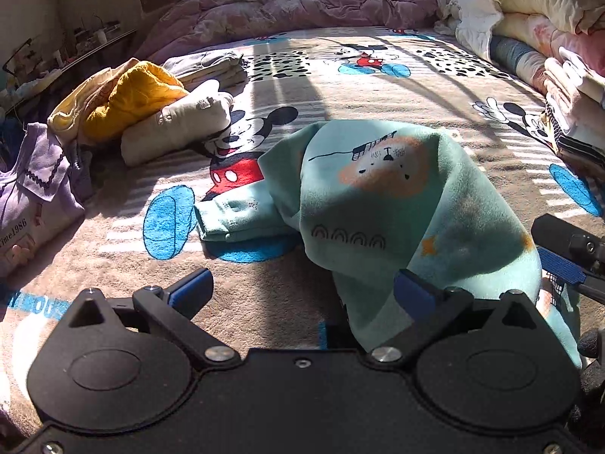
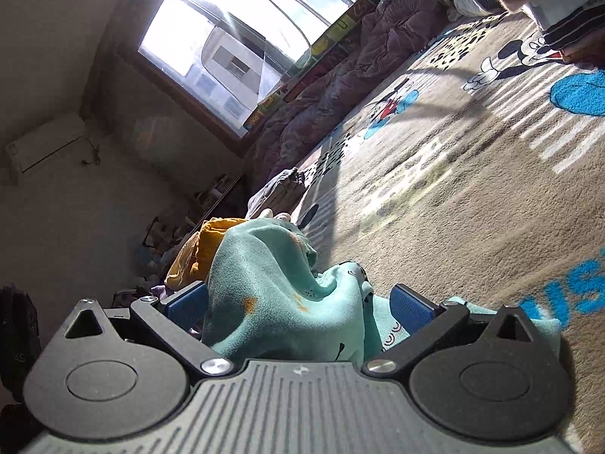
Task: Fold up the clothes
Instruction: 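Lower the left tool onto the sleeper while the right tool approaches its other side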
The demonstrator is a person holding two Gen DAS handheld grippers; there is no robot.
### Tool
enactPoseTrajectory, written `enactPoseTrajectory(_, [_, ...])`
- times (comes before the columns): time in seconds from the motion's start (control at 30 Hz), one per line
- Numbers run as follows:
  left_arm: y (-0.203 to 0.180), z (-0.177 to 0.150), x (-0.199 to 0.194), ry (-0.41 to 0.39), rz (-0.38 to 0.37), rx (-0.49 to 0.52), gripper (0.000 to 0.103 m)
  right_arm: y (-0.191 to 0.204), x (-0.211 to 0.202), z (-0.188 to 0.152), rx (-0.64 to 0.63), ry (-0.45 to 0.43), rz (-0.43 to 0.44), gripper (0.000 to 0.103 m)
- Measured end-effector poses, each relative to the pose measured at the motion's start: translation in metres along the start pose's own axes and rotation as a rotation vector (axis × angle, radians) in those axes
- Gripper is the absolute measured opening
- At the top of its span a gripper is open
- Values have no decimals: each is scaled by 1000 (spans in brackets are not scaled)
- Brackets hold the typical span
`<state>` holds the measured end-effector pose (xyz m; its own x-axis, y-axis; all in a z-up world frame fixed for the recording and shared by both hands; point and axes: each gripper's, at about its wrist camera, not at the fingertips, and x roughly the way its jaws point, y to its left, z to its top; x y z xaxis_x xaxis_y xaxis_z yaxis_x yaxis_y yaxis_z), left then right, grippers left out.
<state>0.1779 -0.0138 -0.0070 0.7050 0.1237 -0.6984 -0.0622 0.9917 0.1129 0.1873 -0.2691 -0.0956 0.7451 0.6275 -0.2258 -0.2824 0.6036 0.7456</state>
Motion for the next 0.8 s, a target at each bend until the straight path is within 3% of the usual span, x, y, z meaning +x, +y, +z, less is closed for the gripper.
enactPoseTrajectory(0.2, [-12,32,6,-60,0,32,103,10,9,-2,-94,51,-135,102])
enactPoseTrajectory(0.3, [-23,50,17,-57,-10,64,103,10,10,-3,-109,61,-162,102])
enactPoseTrajectory(0.6, [-66,73,70,47,-25,214,103,11,20,-7,-201,110,-372,102])
enactPoseTrajectory(0.8, [-76,60,107,145,9,264,102,5,21,-8,-199,118,-410,102])
